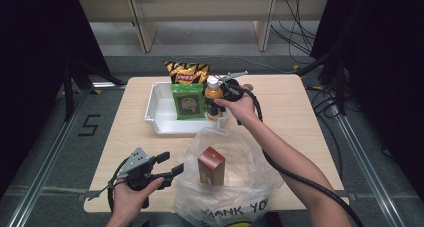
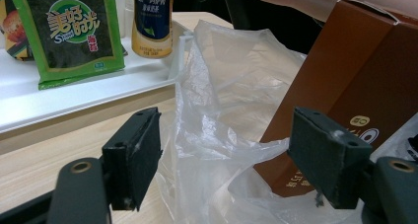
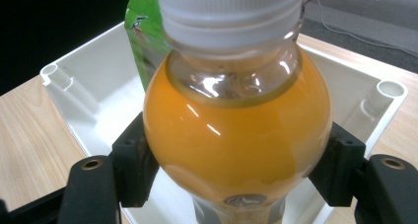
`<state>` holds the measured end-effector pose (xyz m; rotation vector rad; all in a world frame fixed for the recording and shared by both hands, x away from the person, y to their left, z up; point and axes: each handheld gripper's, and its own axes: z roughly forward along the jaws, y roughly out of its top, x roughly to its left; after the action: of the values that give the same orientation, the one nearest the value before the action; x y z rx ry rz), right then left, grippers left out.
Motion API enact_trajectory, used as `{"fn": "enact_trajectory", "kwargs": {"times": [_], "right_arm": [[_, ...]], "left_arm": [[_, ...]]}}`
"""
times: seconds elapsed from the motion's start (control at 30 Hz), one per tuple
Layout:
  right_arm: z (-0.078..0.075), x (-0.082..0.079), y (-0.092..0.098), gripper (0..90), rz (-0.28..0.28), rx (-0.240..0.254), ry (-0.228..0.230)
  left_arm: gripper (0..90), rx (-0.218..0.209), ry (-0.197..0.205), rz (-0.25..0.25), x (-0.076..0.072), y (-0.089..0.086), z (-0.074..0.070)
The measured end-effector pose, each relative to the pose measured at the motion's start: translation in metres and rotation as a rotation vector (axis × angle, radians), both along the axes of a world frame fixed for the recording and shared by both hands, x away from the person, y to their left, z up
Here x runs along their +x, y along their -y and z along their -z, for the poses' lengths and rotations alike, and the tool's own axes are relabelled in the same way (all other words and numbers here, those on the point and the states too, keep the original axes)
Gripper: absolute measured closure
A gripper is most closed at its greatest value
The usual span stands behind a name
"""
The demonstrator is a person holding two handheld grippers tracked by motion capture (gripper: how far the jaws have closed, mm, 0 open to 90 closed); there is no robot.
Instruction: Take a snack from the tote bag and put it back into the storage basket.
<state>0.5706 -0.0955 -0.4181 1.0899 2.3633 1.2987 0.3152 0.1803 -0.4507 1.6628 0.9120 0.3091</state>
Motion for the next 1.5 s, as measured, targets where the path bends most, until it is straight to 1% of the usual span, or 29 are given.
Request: {"fn": "enact_trajectory", "kwargs": {"times": [0.07,0.13,0.17,0.2,0.33,0.4,0.43,0.47,0.5,0.53,0.57,0.63,0.73,0.83,0.9,0.97,1.03,1.07,1.13,1.2,1.23,1.27,1.3,1.33,1.37,1.4,1.43,1.47,1.5], "right_arm": [[0.002,0.000,-0.002,32.0,0.003,0.007,-0.009],[0.005,0.000,-0.002,32.1,-0.003,-0.001,-0.002],[0.005,0.000,-0.001,32.0,-0.003,-0.004,-0.008],[0.006,0.000,-0.002,32.0,0.003,0.000,0.003],[0.007,0.001,-0.001,32.0,-0.002,-0.026,-0.008],[0.009,0.001,-0.002,32.0,-0.006,-0.015,-0.013],[0.011,0.002,-0.001,32.0,-0.007,-0.031,-0.003],[0.011,0.001,-0.002,32.0,-0.002,-0.015,-0.028],[0.013,0.003,-0.002,32.0,-0.007,-0.025,-0.008],[0.013,0.001,-0.003,32.0,0.001,-0.010,-0.032],[0.014,0.002,-0.001,32.0,0.001,-0.033,-0.019],[0.015,0.002,-0.002,32.0,-0.004,-0.029,-0.035],[0.016,0.002,-0.001,31.9,0.001,-0.036,-0.026],[0.019,0.004,-0.001,31.9,-0.012,-0.043,-0.011],[0.018,0.003,-0.001,31.9,-0.005,-0.040,-0.029],[0.020,0.003,-0.002,31.9,-0.007,-0.032,-0.028],[0.021,0.003,-0.001,31.9,-0.006,-0.052,-0.023],[0.022,0.003,-0.002,31.9,-0.007,-0.045,-0.019],[0.023,0.003,-0.002,31.9,-0.007,-0.035,-0.034],[0.024,0.003,-0.002,31.8,0.007,-0.043,-0.024],[0.024,0.003,-0.001,31.8,-0.009,-0.059,-0.024],[0.024,0.003,-0.002,31.8,-0.007,-0.051,-0.040],[0.025,0.003,-0.002,31.7,-0.011,-0.050,-0.037],[0.027,0.003,-0.003,31.7,-0.004,-0.054,-0.018],[0.026,0.004,0.000,31.7,-0.022,-0.095,-0.009],[0.028,0.005,0.000,31.6,-0.029,-0.082,0.006],[0.028,0.005,0.000,31.5,-0.029,-0.083,0.012],[0.027,0.004,-0.002,31.5,-0.032,-0.070,0.010],[0.026,0.005,0.000,31.4,-0.041,-0.097,0.006]], "left_arm": [[27.6,-0.001,-0.001,0.000,0.000,0.000,0.000],[27.6,0.001,-0.001,-0.001,0.000,0.000,0.000],[27.6,0.000,0.000,0.000,0.000,0.000,0.000],[27.6,0.000,0.001,0.000,0.000,0.000,0.000],[27.6,0.000,-0.001,0.000,0.000,0.000,0.000],[27.6,0.001,0.002,0.004,0.000,0.000,0.000],[27.6,0.002,0.002,0.004,0.000,0.000,0.000],[27.6,0.002,0.001,0.002,0.000,0.000,0.000],[27.6,0.000,-0.002,0.000,0.000,0.000,0.000],[27.6,-0.002,0.000,0.001,0.000,0.000,0.001],[27.6,-0.001,-0.001,0.001,0.000,0.000,0.000],[27.6,0.000,-0.001,0.001,0.000,0.000,0.000],[27.6,-0.006,0.001,0.007,0.001,0.000,0.001],[27.6,-0.003,0.001,0.008,0.000,0.000,0.001],[27.6,-0.005,0.002,0.005,0.000,0.000,0.001],[27.6,-0.004,0.001,0.006,0.000,0.000,0.001],[27.6,-0.004,0.003,0.011,0.001,0.000,0.001],[27.6,-0.004,0.003,0.010,0.001,0.000,0.001],[27.6,-0.002,0.003,0.012,0.001,0.000,0.001],[27.6,-0.006,0.000,0.006,0.000,0.000,0.001],[27.6,-0.006,0.000,0.006,0.000,0.000,0.001],[27.6,-0.001,-0.002,0.001,0.000,0.000,0.001],[27.6,0.006,-0.007,-0.002,0.000,0.000,0.000],[27.6,0.006,-0.007,0.000,0.000,0.000,0.001],[27.6,-0.002,0.000,0.007,0.001,0.000,0.001],[27.6,-0.005,0.001,0.012,0.001,0.000,0.002],[27.6,-0.009,-0.005,0.006,0.000,0.001,0.002],[27.6,-0.008,-0.007,0.005,0.000,0.001,0.002],[27.6,-0.004,0.001,0.013,0.001,0.000,0.002]]}}
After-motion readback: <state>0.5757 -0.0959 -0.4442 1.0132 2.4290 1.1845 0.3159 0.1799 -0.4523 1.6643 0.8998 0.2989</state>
